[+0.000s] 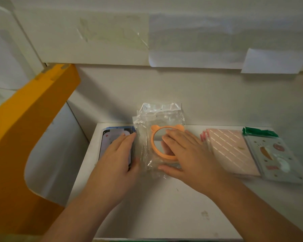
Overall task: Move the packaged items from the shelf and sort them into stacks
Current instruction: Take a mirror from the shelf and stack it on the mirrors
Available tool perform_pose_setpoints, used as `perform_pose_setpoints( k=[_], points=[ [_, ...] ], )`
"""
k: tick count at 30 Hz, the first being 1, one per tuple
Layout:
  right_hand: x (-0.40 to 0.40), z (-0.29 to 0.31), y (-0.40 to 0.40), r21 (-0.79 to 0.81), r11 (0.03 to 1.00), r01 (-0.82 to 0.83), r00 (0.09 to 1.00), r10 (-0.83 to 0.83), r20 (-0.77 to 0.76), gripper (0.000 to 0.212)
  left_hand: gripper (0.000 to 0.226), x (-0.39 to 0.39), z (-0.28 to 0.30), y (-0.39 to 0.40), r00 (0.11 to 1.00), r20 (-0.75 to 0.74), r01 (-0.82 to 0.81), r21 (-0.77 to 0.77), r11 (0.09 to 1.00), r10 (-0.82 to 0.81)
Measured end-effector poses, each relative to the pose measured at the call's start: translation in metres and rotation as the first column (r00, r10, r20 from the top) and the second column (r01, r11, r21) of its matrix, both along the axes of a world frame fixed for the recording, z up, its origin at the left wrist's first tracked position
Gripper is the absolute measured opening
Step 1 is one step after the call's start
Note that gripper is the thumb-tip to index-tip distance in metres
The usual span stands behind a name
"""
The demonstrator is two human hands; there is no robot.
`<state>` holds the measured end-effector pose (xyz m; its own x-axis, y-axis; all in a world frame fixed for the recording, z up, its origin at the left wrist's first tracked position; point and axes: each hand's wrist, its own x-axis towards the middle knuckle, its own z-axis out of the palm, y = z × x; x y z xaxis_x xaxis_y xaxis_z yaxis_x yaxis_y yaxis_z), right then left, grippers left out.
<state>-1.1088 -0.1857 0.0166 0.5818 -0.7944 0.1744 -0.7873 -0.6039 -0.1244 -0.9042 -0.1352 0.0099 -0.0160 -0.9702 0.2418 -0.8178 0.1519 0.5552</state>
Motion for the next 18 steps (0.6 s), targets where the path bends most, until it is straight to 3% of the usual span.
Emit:
perform_pose_setpoints(
  k=[4, 10, 18],
  points=[
    [0.002, 0.002, 0.0, -0.007, 1.0, 0.01, 0.999, -0.01, 0.034, 0.064, 0.062, 0.005, -0.005, 0.002, 0.999, 0.014, -0.046, 0.023, 0.999, 0.045],
    [-0.001, 0.003, 0.005, -0.005, 1.0, 0.028, 0.993, -0.027, 0.118, 0.068, 0.048, 0.015, -0.005, 0.009, 0.99, 0.14, -0.013, -0.018, 1.0, 0.015],
    [-0.014, 0.002, 0.04, -0.06, 0.981, 0.187, 0.95, -0.165, 0.267, 0.063, 0.072, 0.02, -0.009, 0.018, 0.987, 0.162, 0.027, -0.026, 0.999, -0.022]
  ],
)
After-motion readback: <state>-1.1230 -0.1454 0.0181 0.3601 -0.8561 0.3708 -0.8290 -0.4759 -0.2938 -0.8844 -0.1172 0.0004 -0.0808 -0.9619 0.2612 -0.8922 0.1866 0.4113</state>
